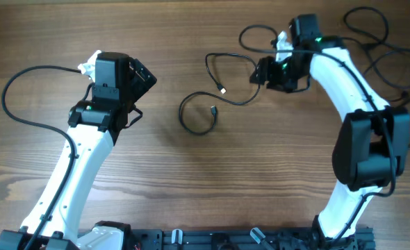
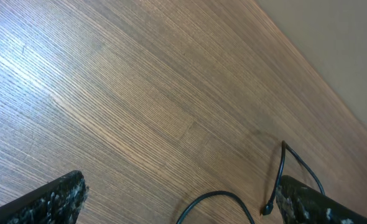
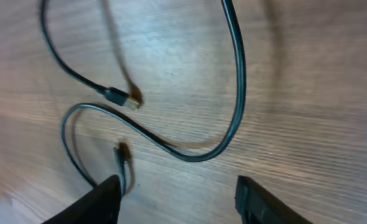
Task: Untangle cables
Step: 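Move the right gripper back and grasp the last cable at center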
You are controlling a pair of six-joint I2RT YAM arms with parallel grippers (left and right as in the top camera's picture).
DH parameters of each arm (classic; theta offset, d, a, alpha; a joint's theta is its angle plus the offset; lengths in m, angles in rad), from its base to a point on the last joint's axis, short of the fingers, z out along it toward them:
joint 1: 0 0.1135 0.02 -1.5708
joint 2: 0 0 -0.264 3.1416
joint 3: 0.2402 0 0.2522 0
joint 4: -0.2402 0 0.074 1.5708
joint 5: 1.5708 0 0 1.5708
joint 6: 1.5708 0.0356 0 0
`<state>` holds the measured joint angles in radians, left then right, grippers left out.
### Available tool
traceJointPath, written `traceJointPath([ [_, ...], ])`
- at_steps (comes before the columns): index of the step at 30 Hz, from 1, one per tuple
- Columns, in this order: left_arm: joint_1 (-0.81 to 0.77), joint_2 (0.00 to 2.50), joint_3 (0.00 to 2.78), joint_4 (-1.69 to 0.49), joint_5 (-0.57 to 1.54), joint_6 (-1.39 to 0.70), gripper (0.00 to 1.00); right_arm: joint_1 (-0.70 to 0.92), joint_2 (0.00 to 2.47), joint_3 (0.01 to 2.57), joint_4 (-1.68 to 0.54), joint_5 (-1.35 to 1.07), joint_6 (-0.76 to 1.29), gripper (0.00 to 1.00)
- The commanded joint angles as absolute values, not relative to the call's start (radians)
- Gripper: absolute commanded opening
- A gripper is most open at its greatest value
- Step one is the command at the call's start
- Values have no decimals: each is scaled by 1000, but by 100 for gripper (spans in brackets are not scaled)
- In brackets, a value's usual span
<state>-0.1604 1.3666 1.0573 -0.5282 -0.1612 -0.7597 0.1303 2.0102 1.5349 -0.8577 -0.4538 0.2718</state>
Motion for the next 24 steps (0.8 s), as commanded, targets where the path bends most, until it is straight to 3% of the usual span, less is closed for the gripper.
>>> traceJointPath([
  [1, -154, 1356, 1061, -529, -184, -737, 100, 124, 2024, 1473, -819, -466, 298, 57],
  [18, -154, 1356, 1061, -529, -184, -737, 100, 126, 2024, 1164, -364, -597, 450, 52],
  [24, -154, 1356, 1061, -529, -184, -737, 100, 141, 2024, 1137, -287, -592, 530, 41],
])
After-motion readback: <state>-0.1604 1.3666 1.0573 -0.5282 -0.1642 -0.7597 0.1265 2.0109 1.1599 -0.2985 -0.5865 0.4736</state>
